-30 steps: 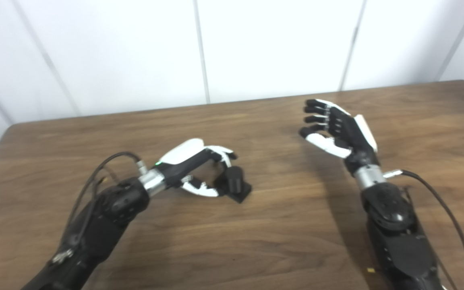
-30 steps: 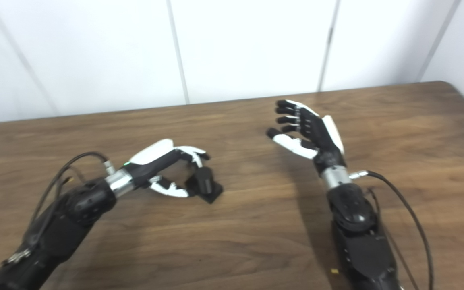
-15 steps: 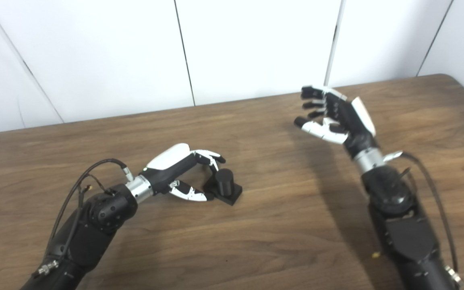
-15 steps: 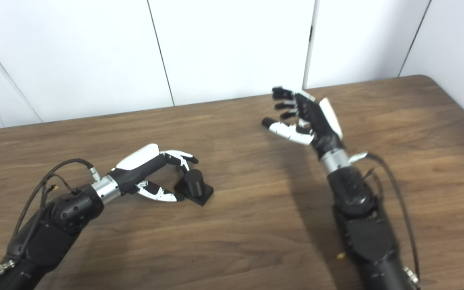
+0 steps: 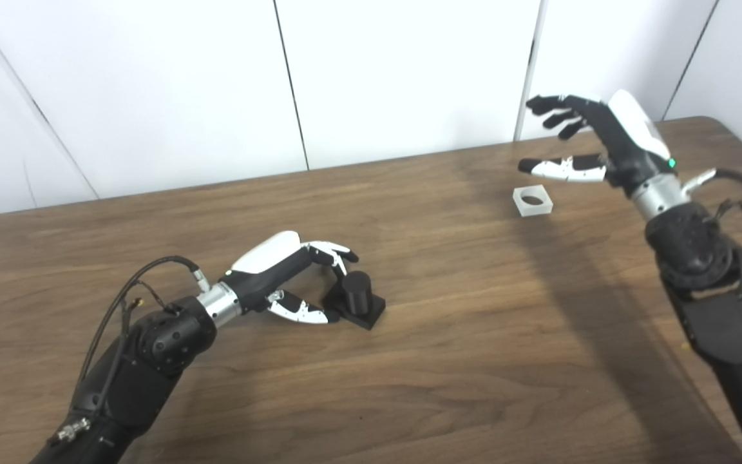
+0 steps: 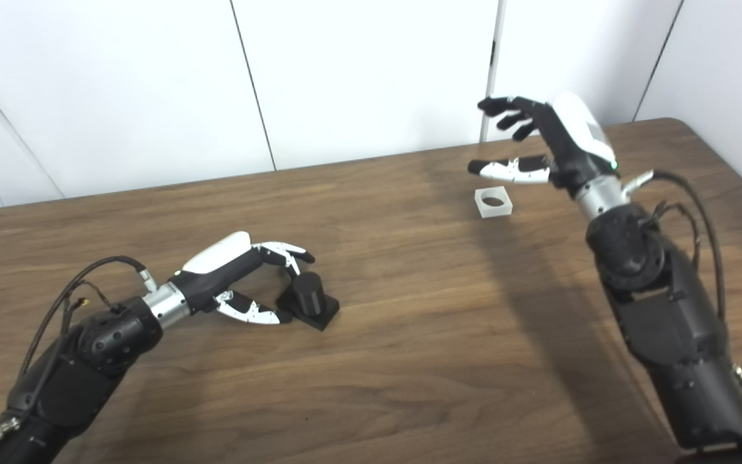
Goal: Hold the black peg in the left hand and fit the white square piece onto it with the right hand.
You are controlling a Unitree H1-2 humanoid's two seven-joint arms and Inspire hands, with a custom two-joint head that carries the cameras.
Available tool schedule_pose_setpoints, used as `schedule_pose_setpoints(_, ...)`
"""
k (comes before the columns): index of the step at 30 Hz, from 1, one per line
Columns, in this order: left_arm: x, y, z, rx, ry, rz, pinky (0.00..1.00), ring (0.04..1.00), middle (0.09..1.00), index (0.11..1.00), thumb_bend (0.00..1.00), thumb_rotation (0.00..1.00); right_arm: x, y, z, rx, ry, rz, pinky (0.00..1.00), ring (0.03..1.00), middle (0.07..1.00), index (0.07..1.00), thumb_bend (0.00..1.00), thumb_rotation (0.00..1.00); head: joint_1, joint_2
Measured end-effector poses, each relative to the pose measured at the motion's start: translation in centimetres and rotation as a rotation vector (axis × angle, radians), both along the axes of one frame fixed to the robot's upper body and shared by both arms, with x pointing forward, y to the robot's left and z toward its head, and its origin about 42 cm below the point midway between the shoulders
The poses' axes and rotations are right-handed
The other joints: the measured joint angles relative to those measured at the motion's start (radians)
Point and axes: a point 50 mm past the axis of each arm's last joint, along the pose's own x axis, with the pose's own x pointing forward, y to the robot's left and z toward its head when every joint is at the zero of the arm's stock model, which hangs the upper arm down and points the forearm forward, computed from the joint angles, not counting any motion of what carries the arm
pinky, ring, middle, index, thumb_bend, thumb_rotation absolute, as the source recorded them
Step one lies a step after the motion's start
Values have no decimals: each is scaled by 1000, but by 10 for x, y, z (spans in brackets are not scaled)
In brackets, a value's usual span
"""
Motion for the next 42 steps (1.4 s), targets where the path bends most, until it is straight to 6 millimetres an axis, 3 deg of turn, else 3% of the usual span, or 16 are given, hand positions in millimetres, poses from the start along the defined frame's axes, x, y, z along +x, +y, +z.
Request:
schedule_pose_setpoints(7,0,1,1,4,-3,-4,757,863,834,493,521,74,16,-14,2,-128,142,-1,773,878,879,763,717,256,5,-8)
schedule_pose_setpoints(11,0,2,1,8,-5,-6,753,864,833,493,522,72,28,-17,2,-200,238,8,758,917,933,783,738,300,2,-9)
schedule_pose_setpoints(25,0,2,-1,5,-8,-4,742,859,831,493,521,75,63,-18,-13,-416,507,-5,883,994,982,841,825,332,15,-11)
schedule_pose_setpoints(42,-1,2,-3,-1,-13,-2,751,858,835,493,521,74,78,-33,-32,-444,640,-66,894,965,950,815,889,291,31,-14)
